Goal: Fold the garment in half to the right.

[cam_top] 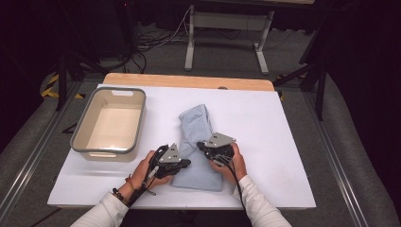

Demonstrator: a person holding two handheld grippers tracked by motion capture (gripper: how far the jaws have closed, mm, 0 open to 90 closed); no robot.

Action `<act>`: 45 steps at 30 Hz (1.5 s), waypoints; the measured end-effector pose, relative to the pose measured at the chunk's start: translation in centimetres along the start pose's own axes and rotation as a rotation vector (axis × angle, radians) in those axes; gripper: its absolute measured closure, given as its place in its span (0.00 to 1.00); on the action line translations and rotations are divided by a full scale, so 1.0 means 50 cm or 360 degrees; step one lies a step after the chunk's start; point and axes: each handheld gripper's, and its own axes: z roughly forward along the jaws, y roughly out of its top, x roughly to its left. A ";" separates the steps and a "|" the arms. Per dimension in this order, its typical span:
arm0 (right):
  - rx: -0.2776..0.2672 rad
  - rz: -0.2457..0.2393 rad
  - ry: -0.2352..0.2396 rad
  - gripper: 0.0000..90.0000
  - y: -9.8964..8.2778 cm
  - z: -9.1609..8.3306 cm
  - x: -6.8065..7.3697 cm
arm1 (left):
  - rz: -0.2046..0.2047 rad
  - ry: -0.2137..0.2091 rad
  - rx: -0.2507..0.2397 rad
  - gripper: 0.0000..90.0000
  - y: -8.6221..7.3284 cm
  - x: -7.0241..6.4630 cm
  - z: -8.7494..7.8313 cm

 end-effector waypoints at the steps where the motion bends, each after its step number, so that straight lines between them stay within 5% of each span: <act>1: 0.0007 0.0005 -0.0011 1.00 -0.003 -0.001 -0.003 | 0.0011 0.0001 -0.0015 0.99 -0.001 0.001 0.001; 7: 0.0085 -0.0036 -0.0117 1.00 -0.023 -0.017 -0.024 | -0.0031 -0.0009 -0.0042 0.99 -0.005 0.000 0.001; 16: 0.0185 0.0066 -0.0245 1.00 -0.063 -0.045 -0.075 | -0.0006 0.0010 -0.0021 1.00 -0.006 -0.006 -0.002; 18: 0.0143 0.0147 -0.0197 1.00 -0.071 -0.050 -0.085 | -0.0001 0.0012 -0.0054 1.00 -0.005 -0.007 -0.003; 24: 0.0000 0.0130 -0.0267 1.00 -0.047 -0.089 -0.086 | 0.0047 0.0080 -0.0208 1.00 0.010 -0.009 -0.038; 30: -0.0166 0.0198 -0.0144 1.00 -0.023 -0.124 -0.076 | 0.0039 0.0133 -0.0276 0.99 0.025 0.014 -0.059; 32: -0.0174 0.0157 -0.0145 1.00 -0.015 -0.125 -0.067 | 0.0054 0.0160 -0.0264 0.98 0.035 0.025 -0.055; 34: -0.0155 0.0113 -0.0124 1.00 -0.009 -0.117 -0.052 | 0.0078 0.0213 -0.0239 0.97 0.046 0.037 -0.043; 39: -0.0075 0.0048 -0.0078 1.00 -0.010 -0.086 -0.028 | -0.0022 0.0250 -0.0190 0.97 0.049 0.073 -0.011; 43: -0.0007 0.0046 -0.0073 1.00 -0.021 -0.063 -0.025 | -0.0077 0.0251 -0.0133 0.98 0.037 0.089 0.012; 45: 0.0047 0.0060 -0.0080 1.00 -0.028 -0.053 -0.027 | -0.0052 0.0274 -0.0084 0.98 0.035 0.091 0.020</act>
